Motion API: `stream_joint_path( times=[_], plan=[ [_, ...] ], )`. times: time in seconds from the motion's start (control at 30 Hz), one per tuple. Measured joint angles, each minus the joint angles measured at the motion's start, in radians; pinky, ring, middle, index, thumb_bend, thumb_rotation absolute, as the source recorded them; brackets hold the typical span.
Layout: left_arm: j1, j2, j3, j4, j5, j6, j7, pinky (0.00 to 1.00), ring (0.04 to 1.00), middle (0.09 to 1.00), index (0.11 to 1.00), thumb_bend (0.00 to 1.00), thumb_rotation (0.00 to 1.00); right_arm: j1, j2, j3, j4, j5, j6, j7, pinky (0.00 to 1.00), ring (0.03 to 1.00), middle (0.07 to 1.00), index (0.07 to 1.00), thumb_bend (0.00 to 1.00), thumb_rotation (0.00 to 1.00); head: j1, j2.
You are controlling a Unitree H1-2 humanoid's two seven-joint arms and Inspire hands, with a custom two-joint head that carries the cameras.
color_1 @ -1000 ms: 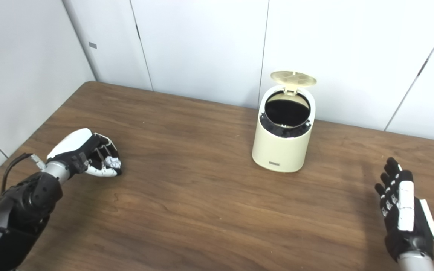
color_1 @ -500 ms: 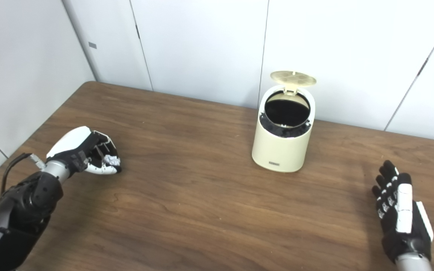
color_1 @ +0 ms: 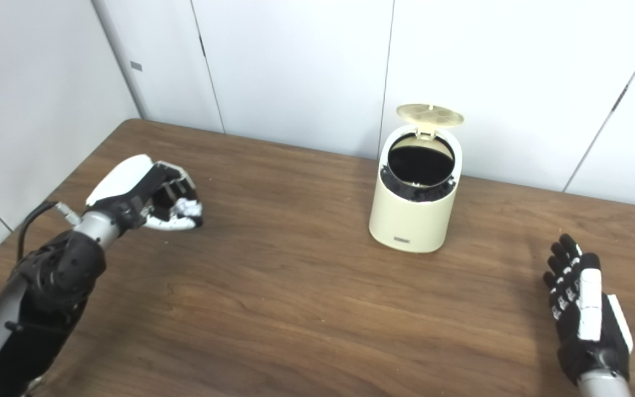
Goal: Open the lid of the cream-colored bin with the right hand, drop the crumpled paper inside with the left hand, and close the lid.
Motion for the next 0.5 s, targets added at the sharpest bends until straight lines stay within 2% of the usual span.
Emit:
stream_joint_path(
  times=[0.27, 0.43, 0.5],
  plan=[
    [-0.107, -0.061, -0.074, -0.030, 0.044, 0.009, -0.031, 0.42, 0.419, 0.492, 0.497, 0.50, 0.00, -0.003, 0.000, 0.002, 0.027, 0.001, -0.040, 0.000, 1.00, 1.000, 0.989, 0.976, 0.56, 1.00, -0.038, 0.000],
    [-0.168, -0.072, -0.127, -0.032, 0.081, 0.007, -0.052, 0.40, 0.411, 0.494, 0.497, 0.50, 0.00, -0.003, 0.000, 0.003, 0.048, 0.002, -0.073, 0.001, 1.00, 1.000, 0.988, 0.979, 0.59, 1.00, -0.058, -0.003],
    [-0.195, -0.092, -0.145, -0.032, 0.083, 0.005, -0.056, 0.34, 0.408, 0.486, 0.499, 0.48, 0.00, -0.003, 0.001, 0.004, 0.055, 0.002, -0.086, 0.001, 1.00, 1.000, 0.988, 0.978, 0.60, 1.00, -0.072, -0.005]
  ],
)
